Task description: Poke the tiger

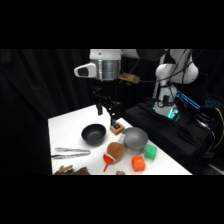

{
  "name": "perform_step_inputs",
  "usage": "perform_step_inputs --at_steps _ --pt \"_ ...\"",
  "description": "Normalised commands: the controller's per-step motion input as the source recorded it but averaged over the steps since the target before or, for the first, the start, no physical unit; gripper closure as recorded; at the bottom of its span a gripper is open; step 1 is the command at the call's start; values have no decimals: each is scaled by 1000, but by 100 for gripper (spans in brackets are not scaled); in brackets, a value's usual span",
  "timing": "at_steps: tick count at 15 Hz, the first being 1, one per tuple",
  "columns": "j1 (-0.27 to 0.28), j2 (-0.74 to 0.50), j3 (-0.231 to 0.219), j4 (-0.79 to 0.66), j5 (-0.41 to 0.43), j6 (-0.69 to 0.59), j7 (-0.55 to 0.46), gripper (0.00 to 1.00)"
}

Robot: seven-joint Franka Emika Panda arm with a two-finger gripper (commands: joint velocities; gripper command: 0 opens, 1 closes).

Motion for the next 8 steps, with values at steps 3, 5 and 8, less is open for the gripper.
perform_step_inputs --at_steps 3,5,8 --pt "155 580 35 608 -233 26 186 0" --pt "165 557 11 621 -175 -14 133 25" --pt "154 480 -4 580 -114 -42 99 45"
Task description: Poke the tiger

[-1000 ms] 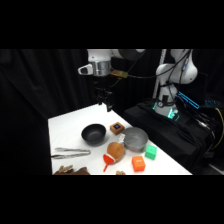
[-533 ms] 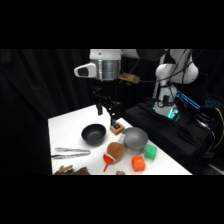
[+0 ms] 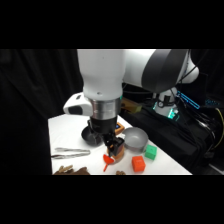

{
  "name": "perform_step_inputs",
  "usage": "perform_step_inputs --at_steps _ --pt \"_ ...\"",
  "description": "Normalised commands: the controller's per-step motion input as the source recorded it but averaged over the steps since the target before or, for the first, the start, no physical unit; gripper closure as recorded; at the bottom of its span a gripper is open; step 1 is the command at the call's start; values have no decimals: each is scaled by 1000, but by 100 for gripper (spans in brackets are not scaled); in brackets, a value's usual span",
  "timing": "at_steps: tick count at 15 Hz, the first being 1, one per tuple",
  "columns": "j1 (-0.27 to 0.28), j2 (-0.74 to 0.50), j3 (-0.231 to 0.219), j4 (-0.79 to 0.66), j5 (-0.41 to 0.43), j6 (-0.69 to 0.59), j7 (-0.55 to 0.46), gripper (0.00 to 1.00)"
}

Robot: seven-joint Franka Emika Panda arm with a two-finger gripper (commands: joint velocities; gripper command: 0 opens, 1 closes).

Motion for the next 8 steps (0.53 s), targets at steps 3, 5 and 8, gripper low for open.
perform_step_inputs --at_steps 3,5,8 --pt "134 374 -28 464 -103 -9 81 69" --pt "99 308 -40 357 -73 61 56 86" --pt "82 256 -52 226 -54 139 69 98"
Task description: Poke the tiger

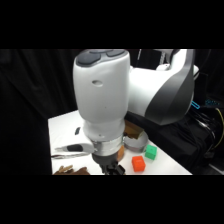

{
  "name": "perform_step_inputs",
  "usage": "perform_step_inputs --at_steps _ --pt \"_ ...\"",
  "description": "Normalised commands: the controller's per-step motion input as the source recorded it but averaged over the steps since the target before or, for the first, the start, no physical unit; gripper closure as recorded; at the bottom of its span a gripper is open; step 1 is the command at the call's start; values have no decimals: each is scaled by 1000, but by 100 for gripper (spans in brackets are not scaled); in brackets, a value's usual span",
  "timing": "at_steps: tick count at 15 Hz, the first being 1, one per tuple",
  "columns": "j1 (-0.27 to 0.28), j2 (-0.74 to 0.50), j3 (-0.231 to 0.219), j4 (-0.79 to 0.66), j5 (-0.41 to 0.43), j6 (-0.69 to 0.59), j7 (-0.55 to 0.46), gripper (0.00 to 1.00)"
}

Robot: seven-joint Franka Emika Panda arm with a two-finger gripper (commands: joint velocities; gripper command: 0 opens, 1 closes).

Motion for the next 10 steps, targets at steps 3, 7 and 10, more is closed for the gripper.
perform_step_inputs --at_steps 3,7,10 --pt "80 232 -73 117 -50 199 95 96" --pt "98 202 -86 40 -48 207 111 97" --pt "107 159 -85 -3 -34 181 102 99"
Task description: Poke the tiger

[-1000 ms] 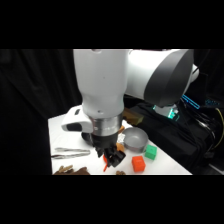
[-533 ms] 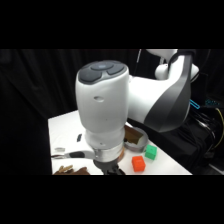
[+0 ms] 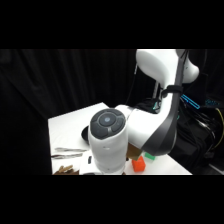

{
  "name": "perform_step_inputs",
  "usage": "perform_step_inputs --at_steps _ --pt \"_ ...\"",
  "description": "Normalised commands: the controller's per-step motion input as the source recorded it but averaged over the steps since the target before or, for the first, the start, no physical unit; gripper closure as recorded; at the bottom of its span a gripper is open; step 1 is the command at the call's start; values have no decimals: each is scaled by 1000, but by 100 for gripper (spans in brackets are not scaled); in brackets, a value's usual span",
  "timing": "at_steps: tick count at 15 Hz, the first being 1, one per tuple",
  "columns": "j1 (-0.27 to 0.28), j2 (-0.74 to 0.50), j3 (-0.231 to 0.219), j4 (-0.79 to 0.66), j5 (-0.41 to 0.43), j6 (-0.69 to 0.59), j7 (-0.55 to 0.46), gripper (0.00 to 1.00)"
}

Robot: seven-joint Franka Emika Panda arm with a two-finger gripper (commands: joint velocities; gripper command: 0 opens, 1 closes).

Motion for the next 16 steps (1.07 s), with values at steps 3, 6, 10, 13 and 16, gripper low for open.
perform_step_inputs --at_steps 3,6,10,13,16 --pt "97 115 -74 -41 -16 153 77 99" --pt "81 77 -63 -46 0 119 49 99" --pt "64 -59 -57 -82 10 34 40 99" --pt "35 -349 -24 -197 37 -136 10 99" --pt "6 -532 -1 -257 58 -222 6 99"
